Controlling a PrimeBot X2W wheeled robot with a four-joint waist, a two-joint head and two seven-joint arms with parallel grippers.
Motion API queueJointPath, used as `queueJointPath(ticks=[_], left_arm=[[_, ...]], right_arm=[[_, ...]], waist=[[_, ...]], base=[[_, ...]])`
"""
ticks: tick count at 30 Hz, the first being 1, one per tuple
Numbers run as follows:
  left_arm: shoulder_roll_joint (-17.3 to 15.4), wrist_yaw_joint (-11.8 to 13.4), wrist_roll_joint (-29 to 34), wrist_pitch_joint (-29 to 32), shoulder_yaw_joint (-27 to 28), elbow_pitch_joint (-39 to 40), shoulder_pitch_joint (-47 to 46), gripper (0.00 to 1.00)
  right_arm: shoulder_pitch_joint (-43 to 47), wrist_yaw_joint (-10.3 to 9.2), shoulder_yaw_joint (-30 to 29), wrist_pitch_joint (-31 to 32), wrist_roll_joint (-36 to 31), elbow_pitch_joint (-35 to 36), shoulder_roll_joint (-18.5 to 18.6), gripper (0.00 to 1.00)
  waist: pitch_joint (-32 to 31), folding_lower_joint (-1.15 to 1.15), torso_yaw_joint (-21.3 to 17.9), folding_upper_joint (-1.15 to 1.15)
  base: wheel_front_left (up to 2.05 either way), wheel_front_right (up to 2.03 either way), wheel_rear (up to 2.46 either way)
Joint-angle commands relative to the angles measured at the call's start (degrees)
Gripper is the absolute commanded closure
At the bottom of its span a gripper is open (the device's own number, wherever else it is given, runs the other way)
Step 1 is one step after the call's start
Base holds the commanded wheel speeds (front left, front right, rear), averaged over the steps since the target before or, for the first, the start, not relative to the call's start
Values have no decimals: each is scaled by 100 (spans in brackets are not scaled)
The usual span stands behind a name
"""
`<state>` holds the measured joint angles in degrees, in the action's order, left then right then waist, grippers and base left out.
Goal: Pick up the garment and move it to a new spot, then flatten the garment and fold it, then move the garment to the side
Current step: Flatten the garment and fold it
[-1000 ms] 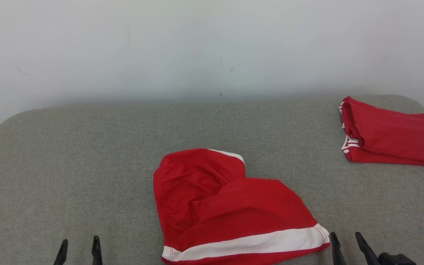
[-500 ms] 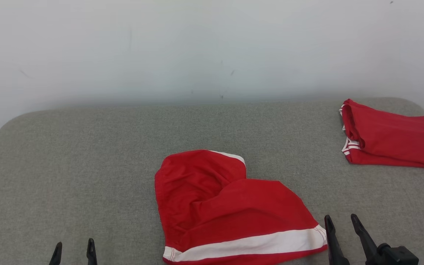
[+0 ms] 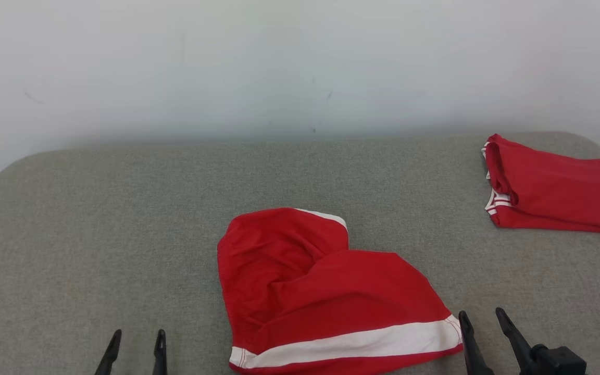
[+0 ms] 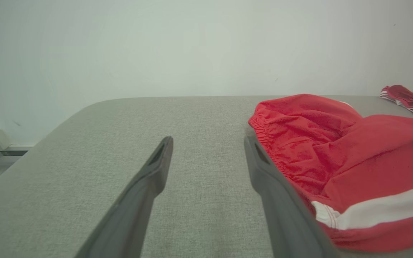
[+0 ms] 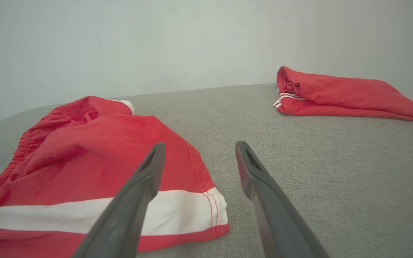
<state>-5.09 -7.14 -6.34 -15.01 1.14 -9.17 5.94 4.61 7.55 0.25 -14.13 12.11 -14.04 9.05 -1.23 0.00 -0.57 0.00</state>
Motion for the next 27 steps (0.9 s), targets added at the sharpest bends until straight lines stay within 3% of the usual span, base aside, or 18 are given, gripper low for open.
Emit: queueJointPath(ticks=[1,13,27], left_arm=[[-78,-33,-37,25,-134,-79,-120,0],[-774,-29,-725,336,-2175,-964,-979,0],[-1239,-30,-1472,515,-3150,-1398,-1466,0]], right_arm=[[-120,-16,40,36,31,-86,63,0],[-906,-16,363,284,145,-1224,303,0],[-1477,-16,891,71,381,-2144,255,0]], waist=[[47,0,-31,0],[539,0,-200,0],[793,0,-268,0]], base=[[0,0,0],[0,0,0],[0,0,0]])
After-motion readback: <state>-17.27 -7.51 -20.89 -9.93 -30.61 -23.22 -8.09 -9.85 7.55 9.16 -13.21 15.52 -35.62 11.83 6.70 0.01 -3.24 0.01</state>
